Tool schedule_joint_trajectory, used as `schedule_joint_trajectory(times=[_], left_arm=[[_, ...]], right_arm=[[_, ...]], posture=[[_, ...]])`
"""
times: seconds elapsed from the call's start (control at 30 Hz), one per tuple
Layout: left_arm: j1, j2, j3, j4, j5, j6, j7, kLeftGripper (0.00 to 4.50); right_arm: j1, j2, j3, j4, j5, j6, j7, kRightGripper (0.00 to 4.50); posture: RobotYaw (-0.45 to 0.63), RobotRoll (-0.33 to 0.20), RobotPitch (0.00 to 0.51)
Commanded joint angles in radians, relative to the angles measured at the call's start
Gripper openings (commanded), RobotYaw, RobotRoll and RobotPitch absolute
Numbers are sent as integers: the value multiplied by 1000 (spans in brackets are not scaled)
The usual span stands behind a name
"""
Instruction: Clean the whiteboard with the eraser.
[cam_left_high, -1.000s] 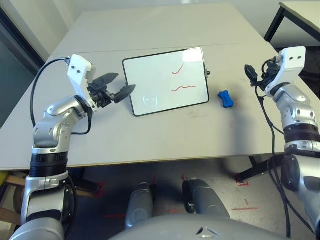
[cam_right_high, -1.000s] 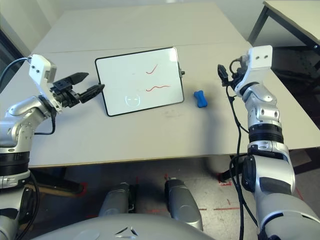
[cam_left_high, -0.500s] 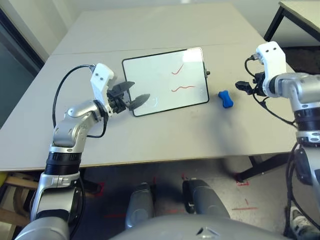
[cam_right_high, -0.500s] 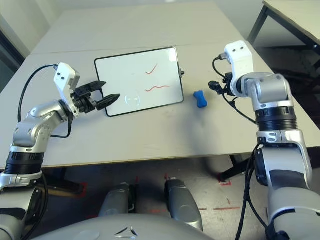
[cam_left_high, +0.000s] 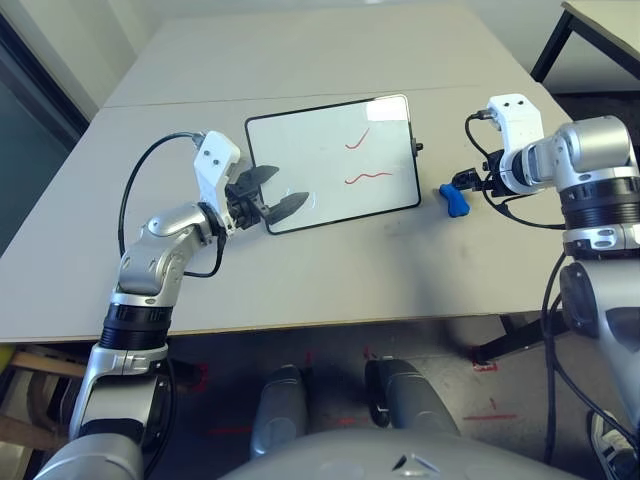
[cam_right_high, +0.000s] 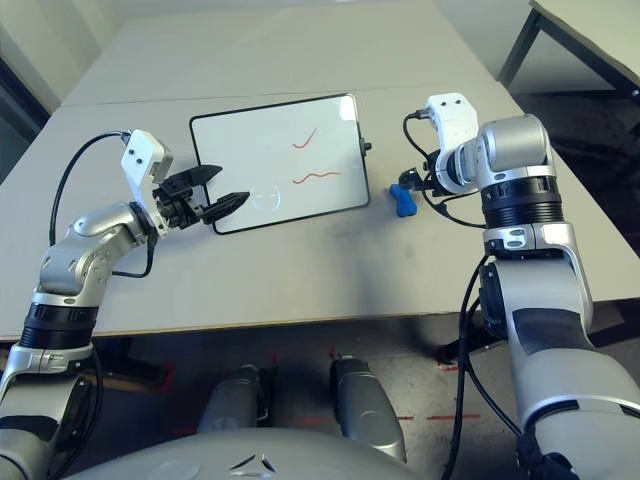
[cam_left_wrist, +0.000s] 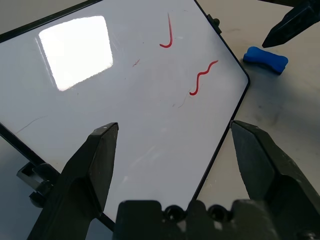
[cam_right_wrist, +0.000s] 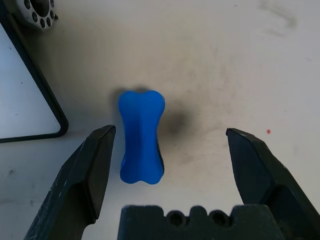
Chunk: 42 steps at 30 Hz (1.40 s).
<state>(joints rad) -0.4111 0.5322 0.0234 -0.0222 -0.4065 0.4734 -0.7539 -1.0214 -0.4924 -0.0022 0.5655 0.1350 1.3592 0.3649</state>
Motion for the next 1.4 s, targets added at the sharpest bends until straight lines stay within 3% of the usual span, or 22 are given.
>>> schedule_joint_trajectory(times=[0.03, 0.43, 1.27, 1.4], left_arm=[[21, -3, 3, -10, 13, -5, 9, 4500], [38, 3, 13, -34, 8, 5, 23, 4500], [26, 14, 18, -38, 13, 11, 23, 4500], [24, 15, 18, -36, 14, 10, 23, 4500]], right_arm=[[-16, 7, 21, 39, -9, -17, 0, 4483], [-8, 26, 74, 86, -10, -68, 21, 4483], [-10, 70, 69, 259, -56, -215, 6, 4483], [-1, 72, 79, 259, -66, -241, 15, 3486]], posture=[[-84, 0, 89], [-66, 0, 94], [-55, 0, 89], [-55, 0, 87]])
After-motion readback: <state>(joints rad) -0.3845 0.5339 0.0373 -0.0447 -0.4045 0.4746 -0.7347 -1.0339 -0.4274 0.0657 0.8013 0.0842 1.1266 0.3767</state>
